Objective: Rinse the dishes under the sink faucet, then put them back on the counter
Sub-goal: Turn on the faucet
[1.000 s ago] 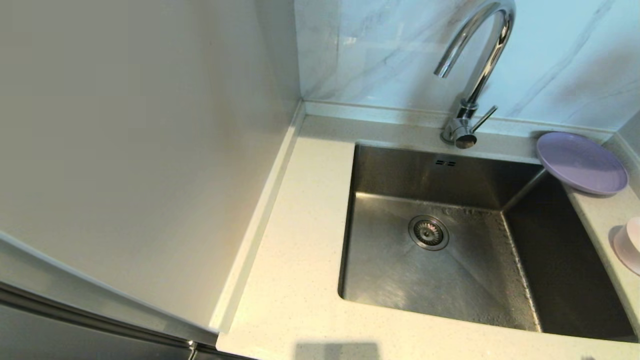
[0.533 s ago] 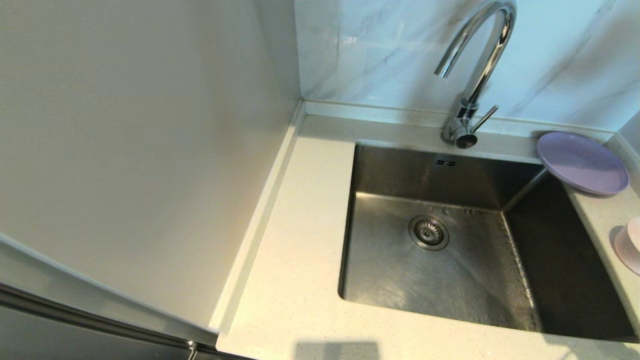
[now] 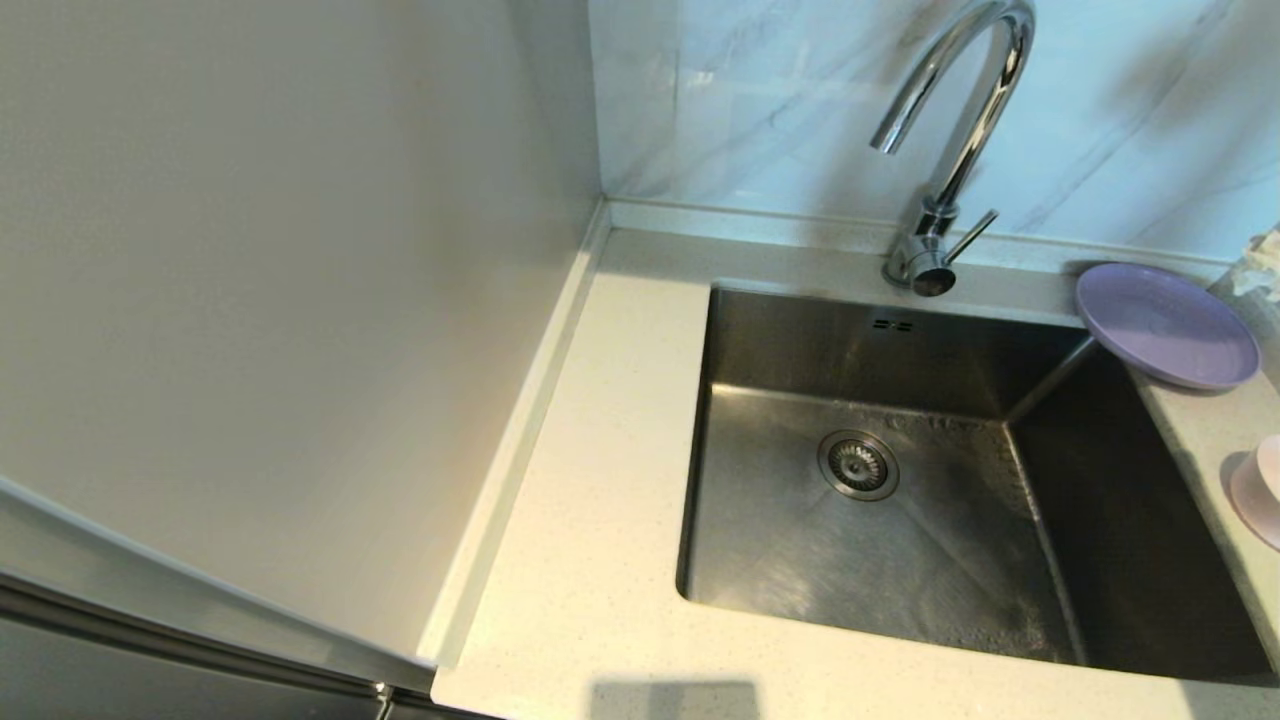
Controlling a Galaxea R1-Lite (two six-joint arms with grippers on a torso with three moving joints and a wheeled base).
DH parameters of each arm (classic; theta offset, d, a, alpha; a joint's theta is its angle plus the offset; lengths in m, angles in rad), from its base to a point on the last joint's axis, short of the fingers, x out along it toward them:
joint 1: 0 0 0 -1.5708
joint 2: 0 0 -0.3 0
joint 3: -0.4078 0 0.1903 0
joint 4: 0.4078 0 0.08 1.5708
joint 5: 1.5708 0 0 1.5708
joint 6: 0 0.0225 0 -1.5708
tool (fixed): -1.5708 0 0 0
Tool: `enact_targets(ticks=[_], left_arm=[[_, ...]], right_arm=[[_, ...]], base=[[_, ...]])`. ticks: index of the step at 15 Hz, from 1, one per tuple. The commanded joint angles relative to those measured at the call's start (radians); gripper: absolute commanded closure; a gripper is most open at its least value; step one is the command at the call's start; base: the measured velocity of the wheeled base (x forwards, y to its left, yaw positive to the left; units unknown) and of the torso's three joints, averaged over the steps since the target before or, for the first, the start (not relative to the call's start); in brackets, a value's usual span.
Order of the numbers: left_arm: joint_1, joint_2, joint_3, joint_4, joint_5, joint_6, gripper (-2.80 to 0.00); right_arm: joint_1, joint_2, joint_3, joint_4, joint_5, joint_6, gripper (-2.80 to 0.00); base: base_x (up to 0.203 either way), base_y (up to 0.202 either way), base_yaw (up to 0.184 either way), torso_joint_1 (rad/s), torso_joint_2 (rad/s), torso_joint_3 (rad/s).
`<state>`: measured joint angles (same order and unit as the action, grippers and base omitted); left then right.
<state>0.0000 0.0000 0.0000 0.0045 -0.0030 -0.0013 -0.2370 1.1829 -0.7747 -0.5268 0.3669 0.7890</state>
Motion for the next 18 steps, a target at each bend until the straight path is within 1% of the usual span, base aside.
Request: enact_targets(ticks=[1, 3, 5, 7, 9, 11, 12, 13, 15, 16, 18], left_arm=[[0.0, 0.0, 0.0, 0.0, 0.0, 0.0, 0.0], [0.0, 0.0, 0.0, 0.0, 0.0, 0.0, 0.0], [0.0, 0.0, 0.0, 0.0, 0.0, 0.0, 0.0], [0.0, 0.0, 0.0, 0.0, 0.0, 0.0, 0.0], [0.0, 0.0, 0.0, 0.0, 0.0, 0.0, 0.0], [0.0, 0.0, 0.0, 0.0, 0.0, 0.0, 0.0], [0.0, 0.0, 0.0, 0.0, 0.0, 0.0, 0.0], [0.0, 0.0, 0.0, 0.0, 0.0, 0.0, 0.0], [0.0, 0.0, 0.0, 0.0, 0.0, 0.0, 0.0], [0.0, 0.0, 0.0, 0.0, 0.0, 0.0, 0.0], [0.0, 0.0, 0.0, 0.0, 0.0, 0.0, 0.0]], right_arm=[[-0.071, 0.113, -0.068, -0.007, 0.11, 0.131, 0.0], [-0.078, 0.182, -0.105, -0.012, 0.152, 0.145, 0.0], [-0.079, 0.262, -0.163, -0.013, 0.217, 0.148, 0.0], [-0.078, 0.355, -0.246, -0.013, 0.239, 0.148, 0.0], [-0.078, 0.44, -0.34, -0.013, 0.244, 0.145, 0.0], [-0.079, 0.49, -0.403, -0.037, 0.24, 0.14, 0.0], [-0.079, 0.5, -0.408, -0.084, 0.233, 0.137, 0.0], [-0.078, 0.512, -0.409, -0.145, 0.207, 0.135, 0.0], [-0.064, 0.531, -0.412, -0.221, 0.121, 0.132, 0.0], [-0.061, 0.537, -0.418, -0.245, 0.114, 0.129, 0.0], [-0.054, 0.542, -0.433, -0.251, 0.108, 0.111, 0.0]], base=[[0.0, 0.0, 0.0, 0.0, 0.0, 0.0], [0.0, 0.0, 0.0, 0.0, 0.0, 0.0], [0.0, 0.0, 0.0, 0.0, 0.0, 0.0], [0.0, 0.0, 0.0, 0.0, 0.0, 0.0], [0.0, 0.0, 0.0, 0.0, 0.0, 0.0], [0.0, 0.0, 0.0, 0.0, 0.0, 0.0], [0.0, 0.0, 0.0, 0.0, 0.0, 0.0], [0.0, 0.0, 0.0, 0.0, 0.0, 0.0], [0.0, 0.0, 0.0, 0.0, 0.0, 0.0], [0.0, 0.0, 0.0, 0.0, 0.0, 0.0], [0.0, 0.0, 0.0, 0.0, 0.0, 0.0]])
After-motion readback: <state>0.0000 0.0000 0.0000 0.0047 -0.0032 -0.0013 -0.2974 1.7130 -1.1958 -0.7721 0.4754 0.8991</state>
